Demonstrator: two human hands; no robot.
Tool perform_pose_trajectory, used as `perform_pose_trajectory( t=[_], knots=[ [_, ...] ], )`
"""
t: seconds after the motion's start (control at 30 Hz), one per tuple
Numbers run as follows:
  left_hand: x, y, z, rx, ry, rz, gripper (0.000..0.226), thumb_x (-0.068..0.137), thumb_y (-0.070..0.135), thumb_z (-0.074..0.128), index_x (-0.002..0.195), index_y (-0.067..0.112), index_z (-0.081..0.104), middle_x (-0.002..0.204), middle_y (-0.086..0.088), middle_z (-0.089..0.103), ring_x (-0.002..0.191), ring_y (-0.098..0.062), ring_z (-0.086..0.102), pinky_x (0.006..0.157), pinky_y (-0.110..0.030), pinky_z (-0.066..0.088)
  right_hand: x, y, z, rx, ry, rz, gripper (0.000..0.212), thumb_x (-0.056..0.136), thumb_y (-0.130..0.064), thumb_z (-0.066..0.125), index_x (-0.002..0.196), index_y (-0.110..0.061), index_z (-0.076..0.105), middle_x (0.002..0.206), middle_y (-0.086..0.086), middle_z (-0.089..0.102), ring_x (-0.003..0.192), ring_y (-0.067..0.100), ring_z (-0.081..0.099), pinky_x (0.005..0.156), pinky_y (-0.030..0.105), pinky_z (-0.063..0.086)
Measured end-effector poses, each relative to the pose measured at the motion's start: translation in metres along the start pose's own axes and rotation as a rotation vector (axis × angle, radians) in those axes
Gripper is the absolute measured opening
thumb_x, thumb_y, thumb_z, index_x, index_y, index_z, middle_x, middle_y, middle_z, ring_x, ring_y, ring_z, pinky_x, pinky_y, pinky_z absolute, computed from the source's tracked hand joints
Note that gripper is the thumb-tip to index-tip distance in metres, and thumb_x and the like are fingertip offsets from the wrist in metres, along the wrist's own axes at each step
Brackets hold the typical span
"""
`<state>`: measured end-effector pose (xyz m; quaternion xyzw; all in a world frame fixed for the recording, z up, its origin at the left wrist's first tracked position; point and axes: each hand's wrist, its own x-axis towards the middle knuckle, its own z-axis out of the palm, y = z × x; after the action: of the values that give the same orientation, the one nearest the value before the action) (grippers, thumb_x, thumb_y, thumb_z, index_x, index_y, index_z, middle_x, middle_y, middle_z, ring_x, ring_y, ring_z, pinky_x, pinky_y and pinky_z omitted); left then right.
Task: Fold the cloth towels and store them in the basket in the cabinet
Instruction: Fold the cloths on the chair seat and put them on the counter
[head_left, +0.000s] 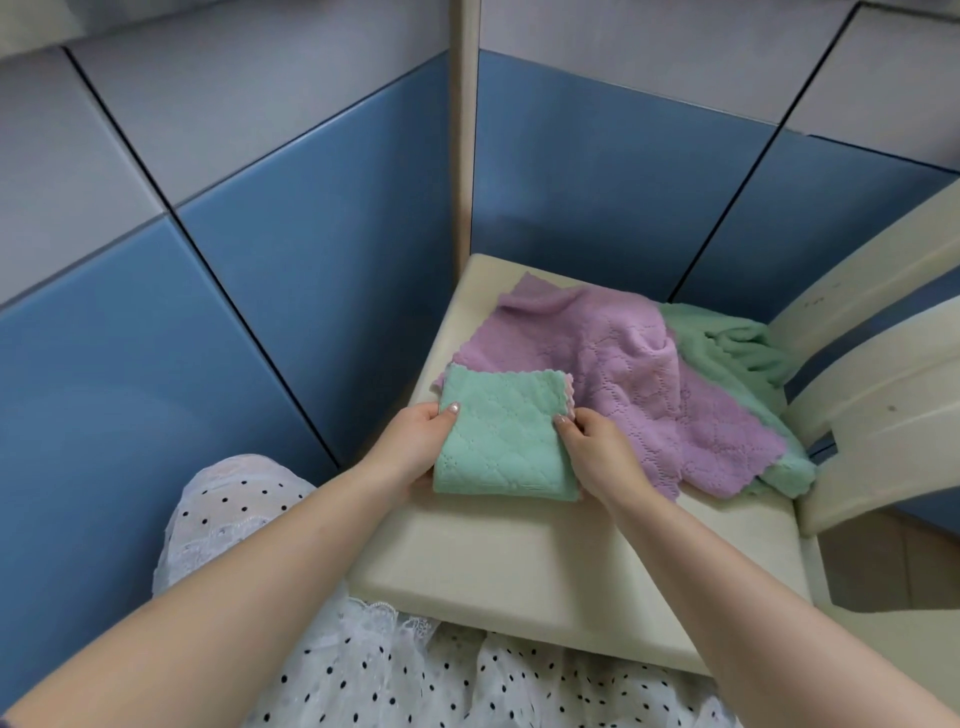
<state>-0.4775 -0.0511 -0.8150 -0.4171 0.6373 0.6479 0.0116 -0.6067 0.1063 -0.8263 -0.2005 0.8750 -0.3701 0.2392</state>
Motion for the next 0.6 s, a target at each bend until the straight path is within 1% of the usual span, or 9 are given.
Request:
perform_pose_trajectory(
  t=[0.07,0.13,0.2,0.27,0.33,0.4,0.47,0.57,0.6],
  knots=[
    [0.001,0.001,0.0,-0.01,0.006,0.005,0.034,0.097,0.038,0.047,0.101,0.009,0.064,0.102,-0.011,0.071,0.094,-0.029,0.069,0.084,-0.053,0.054,0.004,-0.001,-0.001,-0.015,-0.001,0.018,0.029,0.097,-0.029,0.045,0.082,-0.006,0.057,0.068,0.002,0.055,0.069,0.023,0.05,0.057,0.032,0.032],
    [0.001,-0.001,0.001,0.088,0.077,0.103,0.029,0.094,0.037,0.051,0.104,0.012,0.059,0.101,-0.004,0.069,0.095,-0.024,0.067,0.086,-0.048,0.054,0.004,-0.002,-0.001,-0.029,-0.008,0.029,0.03,0.097,-0.029,0.045,0.083,-0.006,0.057,0.071,0.004,0.058,0.071,0.024,0.052,0.06,0.032,0.034],
    [-0.003,-0.004,0.001,0.367,0.282,0.321,0.03,0.09,0.035,0.056,0.113,0.016,0.05,0.106,0.005,0.06,0.099,-0.016,0.059,0.088,-0.038,0.049,0.006,-0.003,-0.001,-0.035,-0.019,0.036,0.029,0.097,-0.03,0.045,0.083,-0.008,0.057,0.073,0.004,0.059,0.073,0.025,0.053,0.061,0.032,0.035],
    [-0.012,-0.005,0.003,0.682,0.452,0.66,0.04,0.089,0.034,0.053,0.123,0.013,0.051,0.117,0.0,0.055,0.107,-0.02,0.053,0.092,-0.037,0.043,0.008,-0.003,0.0,-0.041,-0.032,0.053,0.028,0.096,-0.031,0.045,0.082,-0.01,0.056,0.072,0.003,0.057,0.073,0.025,0.053,0.062,0.032,0.036],
    [-0.012,-0.007,0.012,0.959,0.408,0.87,0.051,0.089,0.037,0.039,0.128,0.007,0.053,0.129,-0.01,0.056,0.122,-0.028,0.051,0.102,-0.044,0.04,0.007,-0.005,-0.003,-0.05,-0.029,0.057,0.027,0.096,-0.034,0.046,0.085,-0.011,0.056,0.071,0.001,0.056,0.074,0.026,0.055,0.063,0.034,0.042],
    [-0.01,-0.009,0.022,1.157,0.267,0.824,0.063,0.089,0.041,0.024,0.136,0.006,0.047,0.144,-0.012,0.044,0.136,-0.029,0.037,0.112,-0.047,0.025,0.0,-0.006,-0.009,-0.099,0.023,0.017,0.024,0.094,-0.036,0.047,0.098,-0.015,0.057,0.08,-0.003,0.059,0.081,0.024,0.058,0.07,0.035,0.047],
    [-0.005,-0.012,0.027,1.23,0.219,0.744,0.068,0.089,0.042,0.015,0.141,0.006,0.039,0.151,-0.011,0.033,0.142,-0.027,0.026,0.116,-0.045,0.015,-0.011,-0.01,-0.014,-0.198,0.159,-0.125,0.024,0.093,-0.032,0.05,0.111,-0.017,0.056,0.096,-0.004,0.062,0.092,0.021,0.058,0.079,0.035,0.046],
    [0.001,-0.015,0.031,1.321,0.227,0.7,0.06,0.089,0.038,0.025,0.13,0.004,0.054,0.139,-0.014,0.05,0.132,-0.029,0.043,0.107,-0.051,0.032,-0.023,-0.02,-0.005,-0.325,0.329,-0.475,0.035,0.09,-0.024,0.046,0.118,-0.008,0.06,0.115,0.009,0.062,0.107,0.027,0.057,0.092,0.032,0.041],
    [0.004,-0.016,0.031,1.324,0.204,0.688,0.061,0.089,0.038,0.023,0.131,0.004,0.053,0.141,-0.014,0.048,0.133,-0.029,0.042,0.108,-0.051,0.029,-0.021,-0.023,0.003,-0.39,0.326,-0.554,0.04,0.087,-0.024,0.041,0.117,-0.006,0.061,0.118,0.013,0.062,0.108,0.03,0.058,0.093,0.033,0.044]
  ],
)
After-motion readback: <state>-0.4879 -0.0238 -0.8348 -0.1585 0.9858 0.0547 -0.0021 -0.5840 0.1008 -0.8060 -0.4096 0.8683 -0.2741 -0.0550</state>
